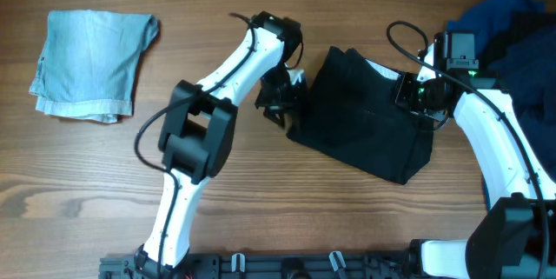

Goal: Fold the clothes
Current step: 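Adjust the folded shorts' top edge with both grippers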

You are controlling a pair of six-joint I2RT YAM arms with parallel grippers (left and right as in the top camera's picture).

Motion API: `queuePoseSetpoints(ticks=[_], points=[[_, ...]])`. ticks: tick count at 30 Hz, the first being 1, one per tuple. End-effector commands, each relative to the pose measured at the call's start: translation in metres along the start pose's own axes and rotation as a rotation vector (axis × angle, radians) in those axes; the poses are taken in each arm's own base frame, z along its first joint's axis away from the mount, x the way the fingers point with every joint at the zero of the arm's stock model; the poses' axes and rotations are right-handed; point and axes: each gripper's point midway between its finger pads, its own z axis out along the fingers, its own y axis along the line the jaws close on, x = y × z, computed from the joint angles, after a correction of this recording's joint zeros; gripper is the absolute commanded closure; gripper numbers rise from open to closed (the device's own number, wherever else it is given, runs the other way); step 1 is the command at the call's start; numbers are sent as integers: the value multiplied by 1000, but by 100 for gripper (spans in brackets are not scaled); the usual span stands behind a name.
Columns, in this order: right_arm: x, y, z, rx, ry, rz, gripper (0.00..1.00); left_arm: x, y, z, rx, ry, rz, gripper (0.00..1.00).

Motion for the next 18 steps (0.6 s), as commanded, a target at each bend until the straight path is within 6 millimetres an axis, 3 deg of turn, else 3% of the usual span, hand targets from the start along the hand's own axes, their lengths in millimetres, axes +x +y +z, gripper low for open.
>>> queuePoseSetpoints(ticks=[1,2,3,4,5,8,11,13,16,18], points=[[-2,-5,4,21,-6,-8,21,-17,-18,-75,-45,-310,76,46],[-3,-4,4,20,-12,-9,14,-28,-25,-88,-58,-397,116,46],[-4,-4,4,18,-16,-9,12,-43,-31,-100,-67,-488,149,58],[-5,-4,4,17,-19,-9,6,-57,-37,-109,-65,-566,173,96],[-5,-4,4,17,-21,-10,0,-72,-43,-119,-60,-639,195,96],[-11,-2,4,10,-43,-13,0,-120,-69,-144,3,-855,274,96],[-13,-1,3,6,-54,-14,0,-148,-92,-149,101,-946,352,96],[-14,-1,3,6,-56,-14,0,-156,-102,-138,160,-934,392,96],[-14,-1,3,6,-56,-14,0,-157,-110,-96,242,-815,427,96],[-14,-1,3,6,-56,-14,0,-156,-104,-73,236,-744,406,96]])
